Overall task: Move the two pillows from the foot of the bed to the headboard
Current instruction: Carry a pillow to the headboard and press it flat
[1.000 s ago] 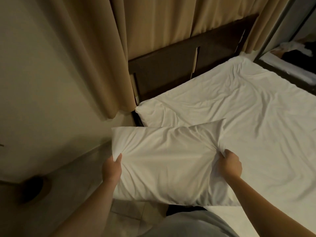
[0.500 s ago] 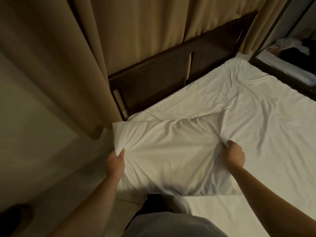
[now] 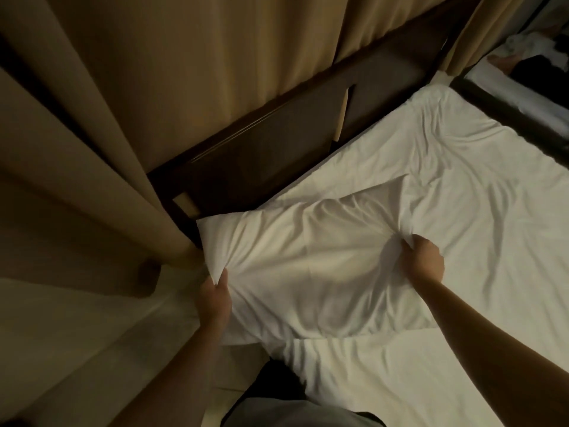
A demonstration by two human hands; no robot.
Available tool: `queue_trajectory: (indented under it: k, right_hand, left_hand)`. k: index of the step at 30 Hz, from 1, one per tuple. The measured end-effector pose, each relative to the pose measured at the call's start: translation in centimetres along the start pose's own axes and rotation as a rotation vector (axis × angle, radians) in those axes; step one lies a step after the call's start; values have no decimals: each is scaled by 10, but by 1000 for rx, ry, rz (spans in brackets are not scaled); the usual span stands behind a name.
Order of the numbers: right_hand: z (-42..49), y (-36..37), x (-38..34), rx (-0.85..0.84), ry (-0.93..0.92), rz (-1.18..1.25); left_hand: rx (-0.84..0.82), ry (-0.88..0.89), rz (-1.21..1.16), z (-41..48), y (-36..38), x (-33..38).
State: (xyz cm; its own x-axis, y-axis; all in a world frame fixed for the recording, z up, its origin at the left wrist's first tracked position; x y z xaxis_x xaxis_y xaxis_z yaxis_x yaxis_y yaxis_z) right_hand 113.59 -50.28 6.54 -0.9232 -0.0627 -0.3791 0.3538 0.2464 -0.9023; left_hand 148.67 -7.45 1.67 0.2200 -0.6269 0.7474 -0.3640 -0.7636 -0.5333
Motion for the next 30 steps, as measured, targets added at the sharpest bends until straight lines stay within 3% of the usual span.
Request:
queue_trajectory:
  k: [16, 23, 30]
  right_hand:
    - [197, 94, -186, -31, -225, 31]
    - [239, 122, -223, -11, -296, 61]
    - [259, 155, -196, -62, -228, 18]
  left_hand:
    - [167, -176, -124, 62, 71, -11]
    - [217, -234, -147, 71, 96, -26]
    - [144, -275, -20, 75, 110, -39]
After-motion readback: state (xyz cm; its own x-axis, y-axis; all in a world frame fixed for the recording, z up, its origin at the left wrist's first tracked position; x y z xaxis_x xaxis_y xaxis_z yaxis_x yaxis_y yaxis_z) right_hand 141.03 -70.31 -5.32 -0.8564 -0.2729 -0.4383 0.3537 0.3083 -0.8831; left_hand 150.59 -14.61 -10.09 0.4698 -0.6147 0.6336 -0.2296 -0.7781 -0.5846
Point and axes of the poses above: each hand's wrist, its own z-axis towards the middle knuckle, its own y-axis out of the palm, x = y × z, the point moved 10 cm from there along z, towards the middle knuckle, and after that the axes turned 1 degree about -z, right-handed, at the moved point
